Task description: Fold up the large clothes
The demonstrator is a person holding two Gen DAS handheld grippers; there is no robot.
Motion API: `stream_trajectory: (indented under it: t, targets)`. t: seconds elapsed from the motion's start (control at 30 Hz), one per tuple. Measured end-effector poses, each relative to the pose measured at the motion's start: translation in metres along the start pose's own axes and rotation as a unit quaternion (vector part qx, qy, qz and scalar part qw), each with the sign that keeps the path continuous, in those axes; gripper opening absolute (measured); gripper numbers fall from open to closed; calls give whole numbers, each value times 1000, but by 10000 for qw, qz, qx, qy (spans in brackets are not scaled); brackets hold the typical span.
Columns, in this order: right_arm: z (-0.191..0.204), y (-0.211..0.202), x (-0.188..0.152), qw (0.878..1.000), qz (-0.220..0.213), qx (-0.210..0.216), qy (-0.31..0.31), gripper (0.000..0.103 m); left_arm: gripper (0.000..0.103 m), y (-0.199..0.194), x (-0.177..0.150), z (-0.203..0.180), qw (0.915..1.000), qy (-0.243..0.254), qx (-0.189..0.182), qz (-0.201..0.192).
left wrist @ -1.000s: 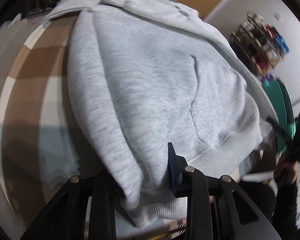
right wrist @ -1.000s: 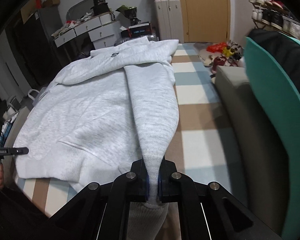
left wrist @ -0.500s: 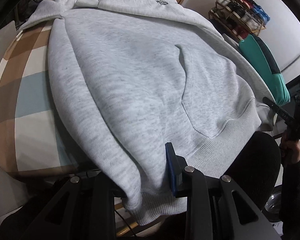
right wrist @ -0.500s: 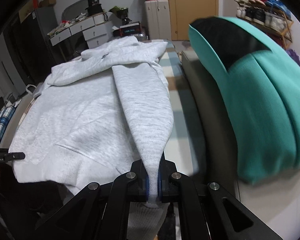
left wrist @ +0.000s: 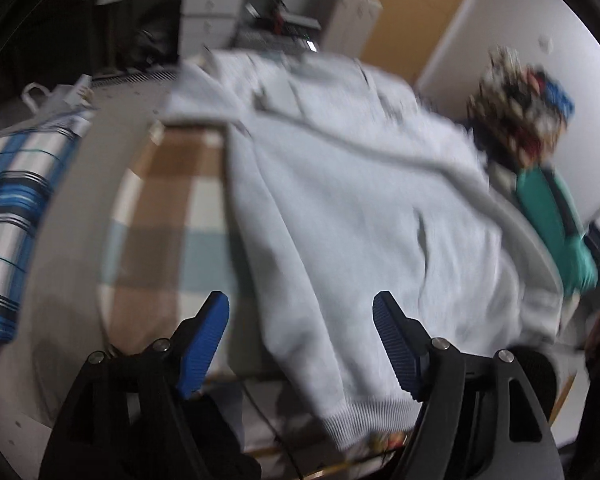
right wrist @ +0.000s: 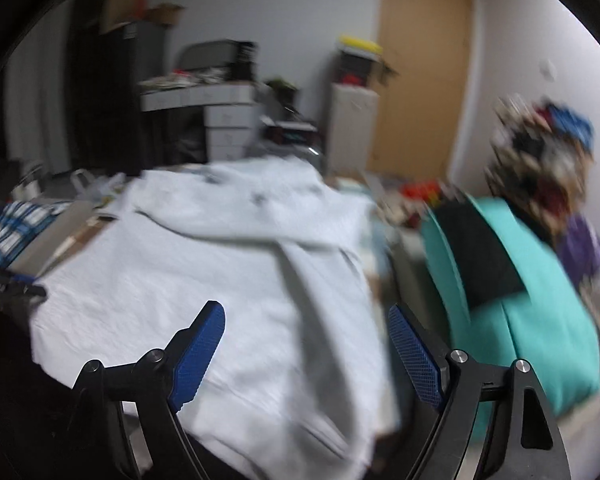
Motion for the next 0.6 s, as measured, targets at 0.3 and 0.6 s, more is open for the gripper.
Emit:
stream_trajectory:
  t: [0.3,0.6]
  targets:
    - [148,55,120,9846,-403,1466,-857,96,82,-34,52,54,9642,-688,1253,-2234]
    - [329,209,135,9521,656,2086,-2137,97,90,-46,41,112,9359,-1447,1450,-2865]
Point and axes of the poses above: each gripper's, at about its wrist camera, not at the fingertips, and y roughly the way its jaws point, z to its left, x to its top, the point moved 6 cm from there along y, roughly the way its jaws point, and after that the axes turned 4 degrees about -z, right-handed, at the moved point
